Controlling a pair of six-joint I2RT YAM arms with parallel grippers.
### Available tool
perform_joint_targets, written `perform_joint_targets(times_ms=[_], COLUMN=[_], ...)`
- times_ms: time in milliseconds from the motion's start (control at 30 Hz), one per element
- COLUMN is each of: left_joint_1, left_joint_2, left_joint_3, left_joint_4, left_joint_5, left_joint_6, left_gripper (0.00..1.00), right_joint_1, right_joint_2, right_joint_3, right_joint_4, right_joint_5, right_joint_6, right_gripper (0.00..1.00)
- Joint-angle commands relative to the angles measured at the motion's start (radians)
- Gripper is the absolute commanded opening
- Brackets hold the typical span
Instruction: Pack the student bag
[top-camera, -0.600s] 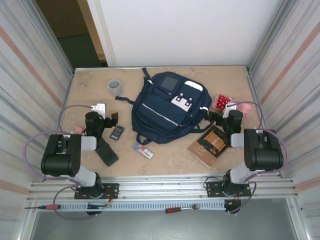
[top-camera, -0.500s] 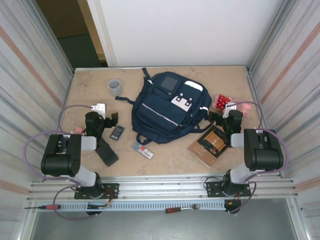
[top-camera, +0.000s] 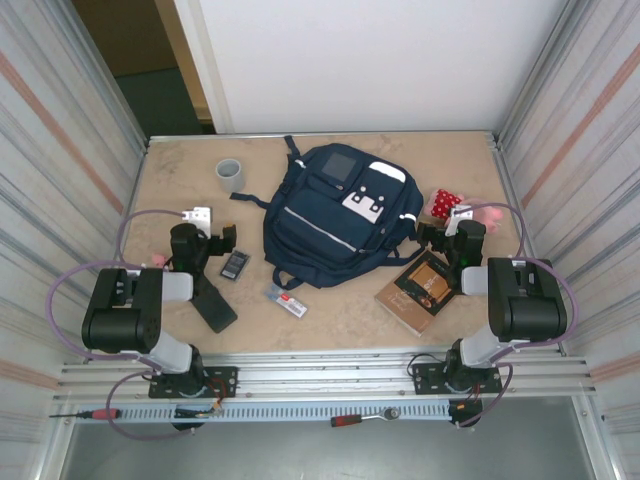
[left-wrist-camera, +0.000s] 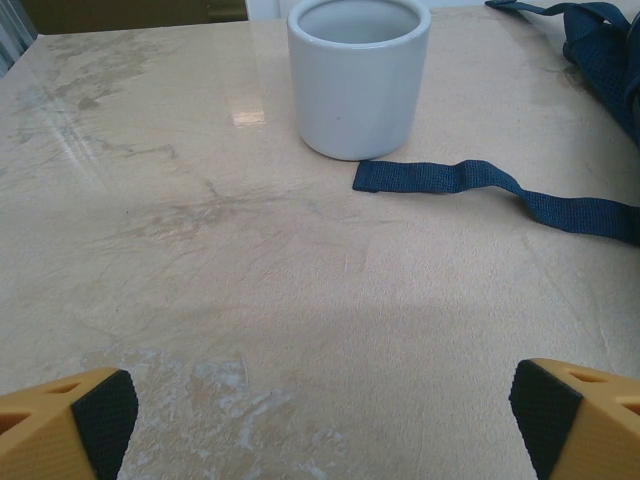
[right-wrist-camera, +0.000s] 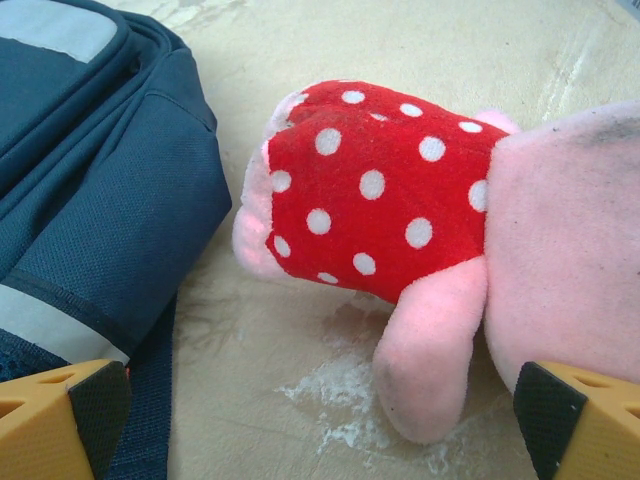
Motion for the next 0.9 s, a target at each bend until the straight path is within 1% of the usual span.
perform_joint_targets(times_ms=[0,533,567,600,633,700,733,767,800,867], left_joint_1=[-0.001,0.0,-0.003,-0.011,-0.026,-0.078,-0.103,-0.13,-0.15,-0.186], left_joint_2=[-0.006,-0.008,-0.011,-0.022,-0.047,-0.116,-0.134,-0.147,-0.153,-0.133], left_joint_3=[0.017,0.015,0.017,0.03,0.055,0.151,0.195,0.253,0.316,0.443], left_joint_4=[-0.006,-0.003,0.0,-0.028,-0.099,-0.316,-0.397,-0.48,-0.567,-0.69], left_joint_5=[0.011,0.012,0.005,-0.016,-0.031,-0.057,-0.062,-0.059,-0.031,0.021], left_joint_6=[0.009,0.009,0.008,0.018,0.031,0.082,0.103,0.11,0.108,0.061], left_gripper=[0.99,0.99,0.99,0.99,0.99,0.98,0.96,0.95,0.91,0.86], right_joint_1=[0.002,-0.009,-0.008,-0.01,-0.013,-0.015,-0.015,-0.015,-0.012,0.003], right_joint_2=[-0.013,-0.018,-0.031,-0.068,-0.11,-0.199,-0.229,-0.258,-0.277,-0.281], right_joint_3=[0.019,0.014,0.03,0.068,0.113,0.241,0.29,0.36,0.432,0.575], right_joint_4=[-0.006,0.003,-0.024,-0.115,-0.226,-0.489,-0.594,-0.709,-0.814,-1.023], right_joint_5=[0.012,-0.003,0.006,0.005,-0.009,-0.03,-0.039,-0.055,-0.072,-0.087], right_joint_6=[0.009,0.014,0.02,0.023,0.021,0.031,0.046,0.062,0.08,0.141], right_gripper=[0.99,0.99,0.99,0.99,0.99,0.99,1.0,0.99,0.99,0.99])
